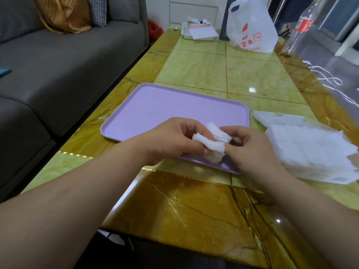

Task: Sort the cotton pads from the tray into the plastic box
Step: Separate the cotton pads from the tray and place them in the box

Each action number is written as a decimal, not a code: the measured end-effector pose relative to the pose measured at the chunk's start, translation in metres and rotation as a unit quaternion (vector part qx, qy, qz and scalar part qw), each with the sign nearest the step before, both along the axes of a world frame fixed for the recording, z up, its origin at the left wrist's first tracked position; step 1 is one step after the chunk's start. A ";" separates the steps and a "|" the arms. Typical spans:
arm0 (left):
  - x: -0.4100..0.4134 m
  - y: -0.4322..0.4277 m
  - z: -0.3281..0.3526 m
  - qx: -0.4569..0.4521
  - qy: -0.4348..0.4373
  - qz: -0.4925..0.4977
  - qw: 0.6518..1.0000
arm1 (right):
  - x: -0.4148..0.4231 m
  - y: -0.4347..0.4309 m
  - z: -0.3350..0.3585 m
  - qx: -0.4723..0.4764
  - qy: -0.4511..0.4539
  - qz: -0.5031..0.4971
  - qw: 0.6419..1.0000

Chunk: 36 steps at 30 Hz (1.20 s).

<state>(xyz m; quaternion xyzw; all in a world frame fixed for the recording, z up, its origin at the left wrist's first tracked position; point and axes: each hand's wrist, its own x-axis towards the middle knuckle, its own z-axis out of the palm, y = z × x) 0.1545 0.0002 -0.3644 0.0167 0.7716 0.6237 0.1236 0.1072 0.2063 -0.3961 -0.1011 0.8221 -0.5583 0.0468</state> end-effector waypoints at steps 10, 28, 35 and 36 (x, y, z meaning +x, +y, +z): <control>-0.010 0.007 -0.014 -0.122 0.061 0.098 0.986 | 0.000 0.008 0.010 -0.002 -0.056 0.113 0.992; -0.013 0.016 -0.012 -0.251 0.067 0.058 0.964 | 0.016 -0.018 0.009 0.043 -0.027 0.054 0.997; -0.010 0.024 -0.011 -0.225 0.072 0.075 0.969 | 0.023 -0.025 0.018 0.001 -0.051 0.060 0.997; -0.010 0.026 -0.007 -0.186 0.067 0.076 0.977 | 0.022 -0.019 0.023 -0.002 -0.037 0.053 0.998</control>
